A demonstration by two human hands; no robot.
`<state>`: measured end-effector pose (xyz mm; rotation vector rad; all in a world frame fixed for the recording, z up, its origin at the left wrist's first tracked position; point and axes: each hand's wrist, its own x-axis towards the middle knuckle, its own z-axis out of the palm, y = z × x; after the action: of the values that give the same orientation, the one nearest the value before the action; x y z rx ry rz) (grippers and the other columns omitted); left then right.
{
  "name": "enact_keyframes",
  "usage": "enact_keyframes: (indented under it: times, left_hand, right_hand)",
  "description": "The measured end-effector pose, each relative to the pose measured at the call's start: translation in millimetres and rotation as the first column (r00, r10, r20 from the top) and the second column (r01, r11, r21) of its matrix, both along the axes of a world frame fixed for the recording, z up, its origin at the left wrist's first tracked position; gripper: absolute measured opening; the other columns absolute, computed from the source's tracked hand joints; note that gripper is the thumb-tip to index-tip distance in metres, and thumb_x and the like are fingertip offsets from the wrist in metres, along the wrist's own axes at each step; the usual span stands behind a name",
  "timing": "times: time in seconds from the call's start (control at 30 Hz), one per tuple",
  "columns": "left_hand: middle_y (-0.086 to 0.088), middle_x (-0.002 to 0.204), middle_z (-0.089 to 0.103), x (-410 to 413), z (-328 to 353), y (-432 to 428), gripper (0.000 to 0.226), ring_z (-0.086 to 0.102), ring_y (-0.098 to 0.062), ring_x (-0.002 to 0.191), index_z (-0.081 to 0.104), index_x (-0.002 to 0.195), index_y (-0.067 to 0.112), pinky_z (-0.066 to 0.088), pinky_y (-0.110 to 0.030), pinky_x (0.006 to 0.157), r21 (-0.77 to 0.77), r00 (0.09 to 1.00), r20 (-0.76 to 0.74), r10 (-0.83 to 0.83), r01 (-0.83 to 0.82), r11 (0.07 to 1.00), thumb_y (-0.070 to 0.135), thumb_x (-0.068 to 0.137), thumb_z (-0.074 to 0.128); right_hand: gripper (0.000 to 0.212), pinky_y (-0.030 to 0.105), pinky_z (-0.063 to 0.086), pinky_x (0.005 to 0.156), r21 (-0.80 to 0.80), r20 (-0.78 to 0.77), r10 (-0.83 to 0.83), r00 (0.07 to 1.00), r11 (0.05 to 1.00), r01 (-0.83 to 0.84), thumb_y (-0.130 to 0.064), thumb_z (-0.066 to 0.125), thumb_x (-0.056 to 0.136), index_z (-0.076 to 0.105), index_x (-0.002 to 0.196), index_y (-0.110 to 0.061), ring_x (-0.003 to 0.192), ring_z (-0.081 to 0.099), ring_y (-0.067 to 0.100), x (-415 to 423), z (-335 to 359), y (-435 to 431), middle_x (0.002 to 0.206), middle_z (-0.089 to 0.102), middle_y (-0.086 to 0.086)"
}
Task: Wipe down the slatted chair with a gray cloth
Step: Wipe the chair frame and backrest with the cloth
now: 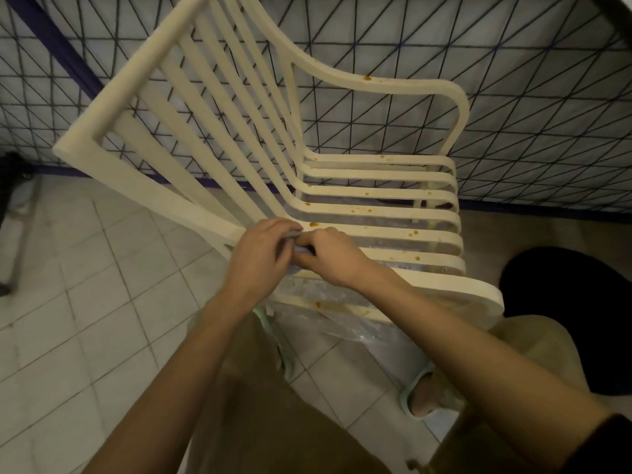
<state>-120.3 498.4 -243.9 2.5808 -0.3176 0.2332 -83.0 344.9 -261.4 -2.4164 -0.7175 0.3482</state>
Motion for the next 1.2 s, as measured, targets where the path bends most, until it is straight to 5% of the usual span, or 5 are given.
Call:
enact_keyframes:
  times: [0.2,0.4,0.57,0.9,1.2]
  left_hand:
    - [0.000,0.104,0.069,6.6,3.9,0.8,0.022,0.062,-0.016,0.096,0.070,0.107,0.014,0.050,-0.036,0.086,-0.014,1.000,-0.012,-0.010,0.010,1.000,0.009,0.089,0.059]
    - [0.004,0.100,0.069,-7.0,-5.1,-21.3,0.018,0.059,-0.007,0.090,0.069,0.106,0.016,0.040,-0.011,0.080,-0.069,0.992,-0.044,-0.115,0.112,0.991,0.014,0.089,0.064]
    - [0.005,0.101,0.068,-7.6,-10.4,-48.3,0.018,0.060,-0.009,0.095,0.069,0.106,0.017,0.048,-0.027,0.082,-0.107,0.979,-0.075,-0.188,0.180,0.978,0.023,0.090,0.064]
    - [0.004,0.106,0.068,-12.9,-18.7,-62.1,0.017,0.059,-0.014,0.099,0.071,0.104,0.018,0.045,-0.031,0.086,-0.072,0.977,-0.114,-0.179,0.172,0.982,0.023,0.088,0.068]
    - [0.005,0.106,0.068,-13.8,-22.9,-62.2,0.020,0.060,-0.015,0.100,0.071,0.103,0.020,0.044,-0.029,0.088,-0.056,0.979,-0.109,-0.173,0.167,0.984,0.025,0.084,0.073]
  right_hand:
    - [0.019,0.037,0.048,0.064,0.088,0.035,-0.033,0.999,0.996,0.030,-0.039,0.057,0.091,0.067,0.094,-0.023,0.078,0.062,0.022,-4.7,-9.9,-1.3,0.082,0.068,0.001]
    - [0.017,0.037,0.048,0.067,0.115,0.110,-0.049,0.993,0.993,0.036,-0.035,0.058,0.090,0.066,0.103,-0.026,0.084,0.062,0.022,-18.5,-20.6,-41.7,0.092,0.069,-0.001]
    - [0.030,0.038,0.050,0.074,0.120,0.112,-0.064,0.992,0.991,0.050,-0.039,0.057,0.091,0.063,0.120,-0.033,0.093,0.063,0.015,-30.1,-21.7,-90.2,0.104,0.070,-0.009]
    - [0.025,0.018,0.046,0.077,0.134,0.104,-0.196,0.975,0.974,0.182,-0.031,0.055,0.094,0.065,0.116,-0.027,0.094,0.058,0.002,-59.7,-18.3,-188.7,0.108,0.066,-0.012]
    - [0.033,0.019,0.044,0.073,0.435,-0.126,-0.472,0.872,0.764,0.477,-0.020,0.038,0.091,0.067,0.102,-0.009,0.088,0.059,0.011,-81.6,-32.7,-218.9,0.097,0.067,0.003]
